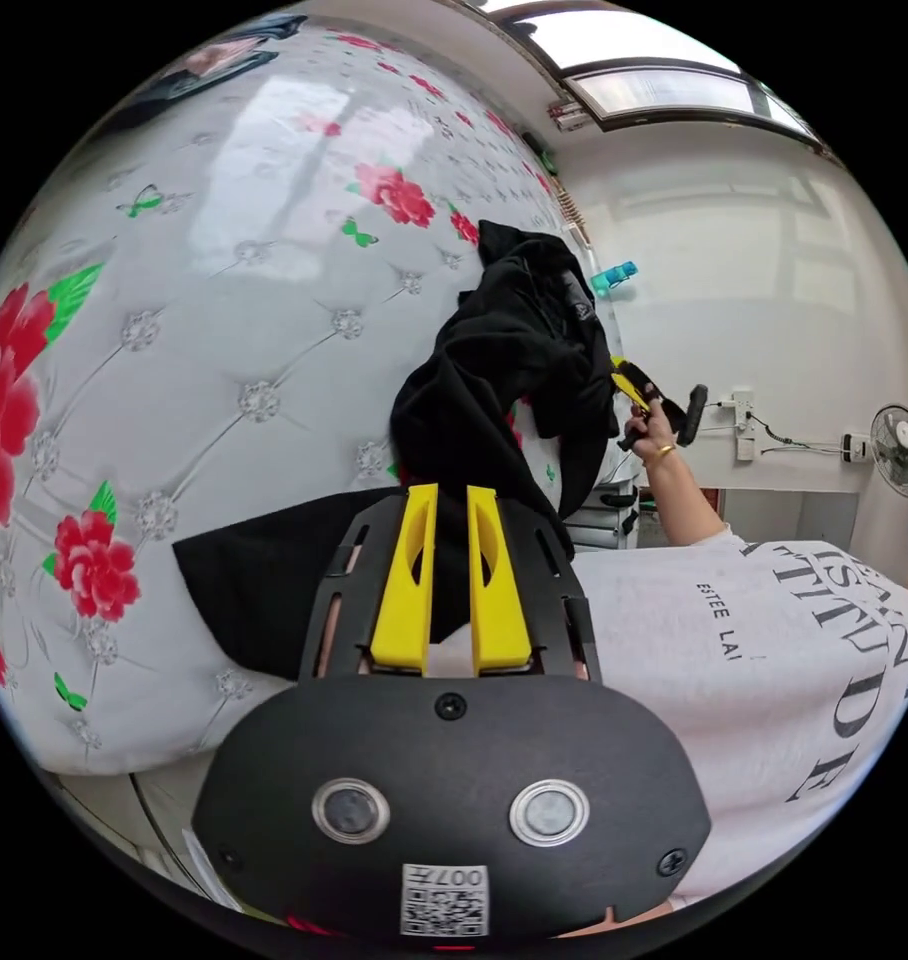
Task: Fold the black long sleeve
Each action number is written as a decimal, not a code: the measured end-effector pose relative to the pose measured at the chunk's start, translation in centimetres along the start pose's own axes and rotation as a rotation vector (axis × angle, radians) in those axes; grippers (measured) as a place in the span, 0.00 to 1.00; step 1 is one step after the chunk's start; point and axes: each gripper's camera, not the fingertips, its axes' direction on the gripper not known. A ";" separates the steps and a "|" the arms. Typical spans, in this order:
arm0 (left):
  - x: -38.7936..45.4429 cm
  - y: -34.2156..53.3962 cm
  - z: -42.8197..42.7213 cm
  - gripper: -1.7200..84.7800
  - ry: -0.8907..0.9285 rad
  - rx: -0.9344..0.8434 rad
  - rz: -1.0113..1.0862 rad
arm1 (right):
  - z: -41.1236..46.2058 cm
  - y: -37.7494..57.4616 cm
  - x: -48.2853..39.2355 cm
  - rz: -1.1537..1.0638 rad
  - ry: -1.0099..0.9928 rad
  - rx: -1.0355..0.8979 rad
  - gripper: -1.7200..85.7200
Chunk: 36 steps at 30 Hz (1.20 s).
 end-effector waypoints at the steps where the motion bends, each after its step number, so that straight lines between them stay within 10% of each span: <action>1: 0.2 -0.4 0.1 0.09 0.007 0.002 0.006 | 1.5 -0.8 0.6 0.017 0.013 -0.049 0.12; 25: 0.7 -10.9 8.8 0.11 0.019 -0.369 0.149 | -27.2 2.8 12.0 0.102 0.128 0.749 0.03; 36: 16.7 -16.2 23.4 0.03 0.039 -0.656 0.675 | -44.2 -1.3 1.2 -0.309 -0.212 1.048 0.03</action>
